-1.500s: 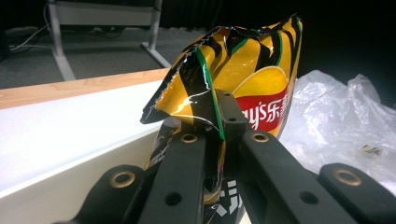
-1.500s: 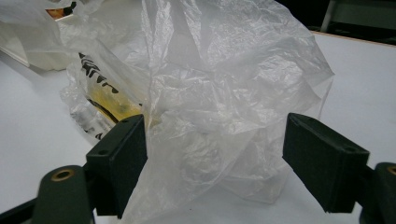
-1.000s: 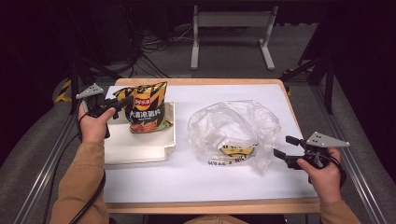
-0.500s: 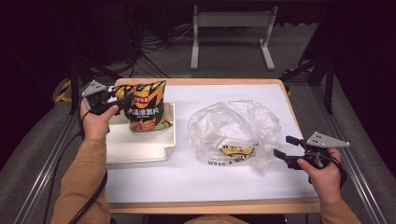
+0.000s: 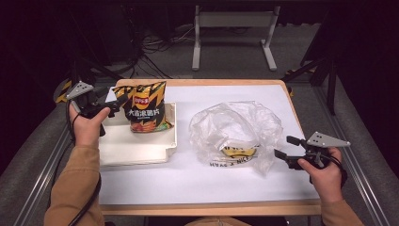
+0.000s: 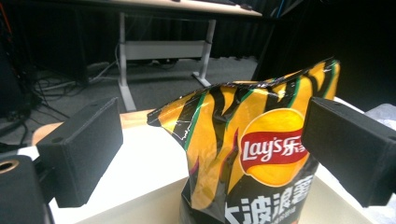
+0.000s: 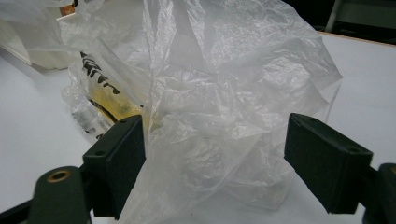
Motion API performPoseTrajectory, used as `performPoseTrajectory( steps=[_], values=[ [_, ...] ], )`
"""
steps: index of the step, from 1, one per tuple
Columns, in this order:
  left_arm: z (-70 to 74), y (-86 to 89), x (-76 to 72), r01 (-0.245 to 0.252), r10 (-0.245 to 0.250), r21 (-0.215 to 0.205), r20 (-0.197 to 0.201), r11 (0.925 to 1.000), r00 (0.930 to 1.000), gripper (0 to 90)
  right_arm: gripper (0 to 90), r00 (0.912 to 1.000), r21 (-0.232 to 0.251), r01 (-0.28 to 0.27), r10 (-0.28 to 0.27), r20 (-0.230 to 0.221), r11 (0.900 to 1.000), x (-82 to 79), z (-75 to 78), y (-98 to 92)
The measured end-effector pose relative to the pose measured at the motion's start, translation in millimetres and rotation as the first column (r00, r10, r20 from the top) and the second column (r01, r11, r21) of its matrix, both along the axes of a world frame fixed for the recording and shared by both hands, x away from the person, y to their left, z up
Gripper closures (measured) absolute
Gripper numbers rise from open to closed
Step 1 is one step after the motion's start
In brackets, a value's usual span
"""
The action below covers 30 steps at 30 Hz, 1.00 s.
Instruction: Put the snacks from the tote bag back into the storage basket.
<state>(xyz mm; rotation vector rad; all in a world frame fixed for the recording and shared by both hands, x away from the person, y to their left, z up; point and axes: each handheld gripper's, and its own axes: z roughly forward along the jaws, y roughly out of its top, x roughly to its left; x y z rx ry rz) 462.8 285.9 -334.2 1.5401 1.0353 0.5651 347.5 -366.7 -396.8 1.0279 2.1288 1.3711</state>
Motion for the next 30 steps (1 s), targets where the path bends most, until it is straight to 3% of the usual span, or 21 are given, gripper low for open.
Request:
performPoseTrajectory(
  steps=[11, 17, 24, 30],
  values=[
    [16.9, -4.8, -40.0, 0.057, -0.058, 0.041, 0.031, 0.9976, 0.9979, 6.6, 20.7, 0.9998, 0.005, -0.019, 0.019, 0.011, 1.000, 9.1, 2.6, 2.8],
    [18.4, -6.0, -62.6, 0.091, -0.092, 0.043, 0.028, 0.9949, 0.9953, 7.4, 20.7, 0.9995, 0.007, -0.028, 0.028, 0.017, 1.000, 11.8, 3.3, 4.1],
    [16.0, -17.3, -104.6, 0.174, -0.174, 0.028, 0.036, 0.9844, 0.9840, 12.1, 20.7, 0.9995, 0.005, -0.029, 0.029, 0.015, 1.000, 13.5, 2.8, 4.4],
    [13.5, -22.7, -117.7, 0.211, -0.212, 0.033, 0.032, 0.9769, 0.9767, 12.0, 20.6, 0.9995, 0.007, -0.028, 0.028, 0.011, 1.000, 12.6, 2.1, 3.2]
  ],
)
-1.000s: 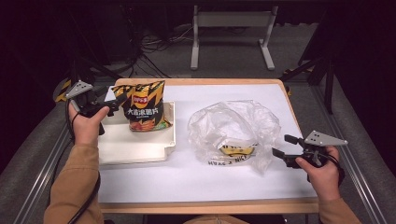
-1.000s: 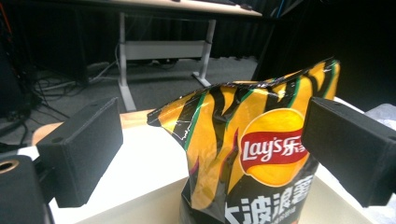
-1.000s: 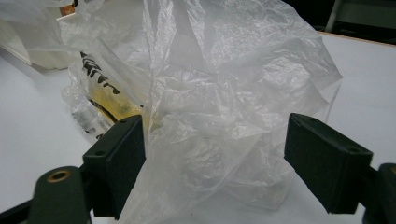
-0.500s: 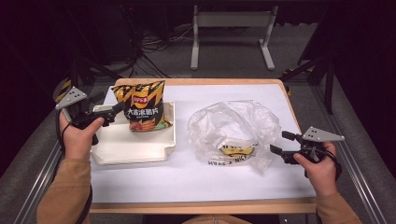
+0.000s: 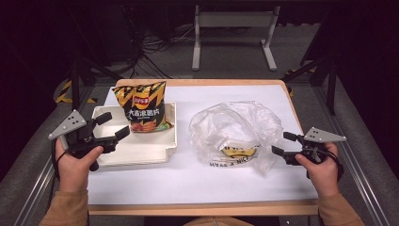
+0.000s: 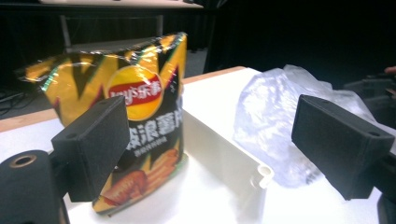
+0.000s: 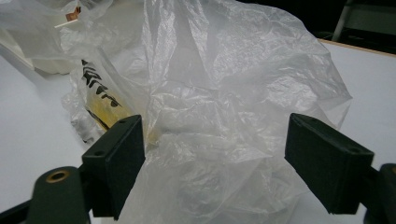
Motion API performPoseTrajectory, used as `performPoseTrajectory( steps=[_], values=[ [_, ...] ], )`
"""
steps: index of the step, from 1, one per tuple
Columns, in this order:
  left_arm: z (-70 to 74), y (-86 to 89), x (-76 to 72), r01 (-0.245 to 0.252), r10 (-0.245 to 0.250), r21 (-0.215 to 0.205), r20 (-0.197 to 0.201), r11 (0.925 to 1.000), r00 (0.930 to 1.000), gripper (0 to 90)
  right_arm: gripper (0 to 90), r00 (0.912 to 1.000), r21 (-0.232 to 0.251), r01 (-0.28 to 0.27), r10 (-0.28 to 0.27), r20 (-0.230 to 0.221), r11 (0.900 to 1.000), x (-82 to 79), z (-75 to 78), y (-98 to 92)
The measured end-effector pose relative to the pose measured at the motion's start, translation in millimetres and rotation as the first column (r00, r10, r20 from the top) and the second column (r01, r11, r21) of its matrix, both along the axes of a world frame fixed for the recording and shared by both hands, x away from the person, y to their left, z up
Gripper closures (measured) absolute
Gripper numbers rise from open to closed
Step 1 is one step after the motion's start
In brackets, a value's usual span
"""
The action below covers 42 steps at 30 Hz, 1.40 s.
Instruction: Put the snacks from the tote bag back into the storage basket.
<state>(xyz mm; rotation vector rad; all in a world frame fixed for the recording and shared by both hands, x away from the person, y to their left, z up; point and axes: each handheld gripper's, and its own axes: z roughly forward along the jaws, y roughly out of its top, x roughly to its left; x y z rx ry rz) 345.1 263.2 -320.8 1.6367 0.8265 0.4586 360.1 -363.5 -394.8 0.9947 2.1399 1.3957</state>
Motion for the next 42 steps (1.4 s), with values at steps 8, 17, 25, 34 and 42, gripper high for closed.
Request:
performPoseTrajectory(
  steps=[8, 17, 25, 34, 42],
  values=[
    [-11.8, -1.6, -19.2, 0.029, -0.029, 0.069, -0.003, 0.9972, 0.9996, 11.9, 20.4, 1.0000, 0.005, 0.000, 0.000, 0.005, 1.000, -0.8, -0.6, -4.8],
    [-35.1, 2.3, -31.2, 0.021, -0.018, 0.079, -0.043, 0.9967, 0.9989, 11.9, 20.5, 0.9999, 0.007, -0.006, 0.006, 0.011, 1.000, -2.3, -0.1, -6.9],
    [-55.8, -3.0, -31.9, 0.055, -0.045, 0.125, -0.082, 0.9906, 0.9956, 12.7, 21.4, 0.9993, 0.017, -0.028, 0.028, 0.025, 0.999, -4.4, -2.1, -7.9],
    [-82.9, -4.2, -34.0, 0.072, -0.056, 0.132, -0.121, 0.9886, 0.9911, 12.5, 21.7, 0.9984, 0.030, -0.045, 0.044, 0.037, 0.999, -7.5, -5.7, -10.1],
    [-106.7, 3.0, -27.8, 0.052, -0.044, 0.045, -0.171, 0.9976, 0.9843, 11.5, 22.6, 0.9970, 0.018, -0.067, 0.066, 0.039, 0.998, -7.6, -10.5, -9.8]
  ],
)
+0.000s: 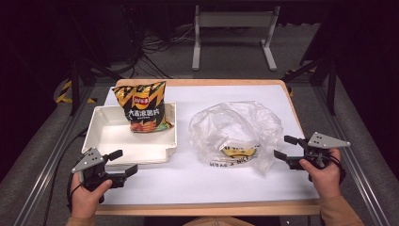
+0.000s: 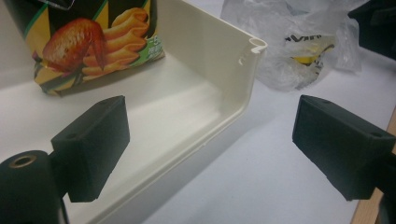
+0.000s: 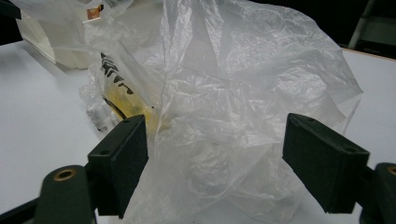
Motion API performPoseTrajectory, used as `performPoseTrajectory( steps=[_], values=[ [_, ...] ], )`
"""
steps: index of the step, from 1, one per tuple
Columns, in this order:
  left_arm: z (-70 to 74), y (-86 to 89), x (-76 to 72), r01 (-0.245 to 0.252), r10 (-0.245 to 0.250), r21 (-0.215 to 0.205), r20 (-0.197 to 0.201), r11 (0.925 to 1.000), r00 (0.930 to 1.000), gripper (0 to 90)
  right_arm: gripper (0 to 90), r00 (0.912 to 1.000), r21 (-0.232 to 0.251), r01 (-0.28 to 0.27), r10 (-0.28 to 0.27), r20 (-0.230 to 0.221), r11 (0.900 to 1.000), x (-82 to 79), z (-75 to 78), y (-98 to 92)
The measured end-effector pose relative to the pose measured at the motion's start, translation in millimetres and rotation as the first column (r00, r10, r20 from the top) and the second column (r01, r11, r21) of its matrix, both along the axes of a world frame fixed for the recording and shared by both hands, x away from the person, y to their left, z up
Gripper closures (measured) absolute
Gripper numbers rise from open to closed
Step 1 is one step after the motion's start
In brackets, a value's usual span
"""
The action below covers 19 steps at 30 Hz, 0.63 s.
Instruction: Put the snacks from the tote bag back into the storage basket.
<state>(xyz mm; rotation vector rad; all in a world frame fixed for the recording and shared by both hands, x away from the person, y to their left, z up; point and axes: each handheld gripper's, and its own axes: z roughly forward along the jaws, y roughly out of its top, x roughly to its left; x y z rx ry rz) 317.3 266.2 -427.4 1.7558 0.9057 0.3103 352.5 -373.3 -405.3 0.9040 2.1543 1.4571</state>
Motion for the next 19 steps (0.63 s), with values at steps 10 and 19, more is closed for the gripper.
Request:
performPoseTrajectory(
  steps=[10, 19],
  values=[
    [-17.0, -1.0, 4.0, -0.037, 0.038, 0.069, -0.008, 0.9970, 0.9993, 7.7, 21.4, 1.0000, -0.020, 0.001, -0.002, -0.007, 1.000, 0.7, -4.7, 1.9],
    [-17.3, 0.3, 3.5, -0.026, 0.026, 0.056, 0.004, 0.9981, 0.9996, 6.1, 20.4, 0.9999, -0.021, 0.001, -0.001, -0.010, 1.000, 0.4, -5.4, 1.6]
  ],
)
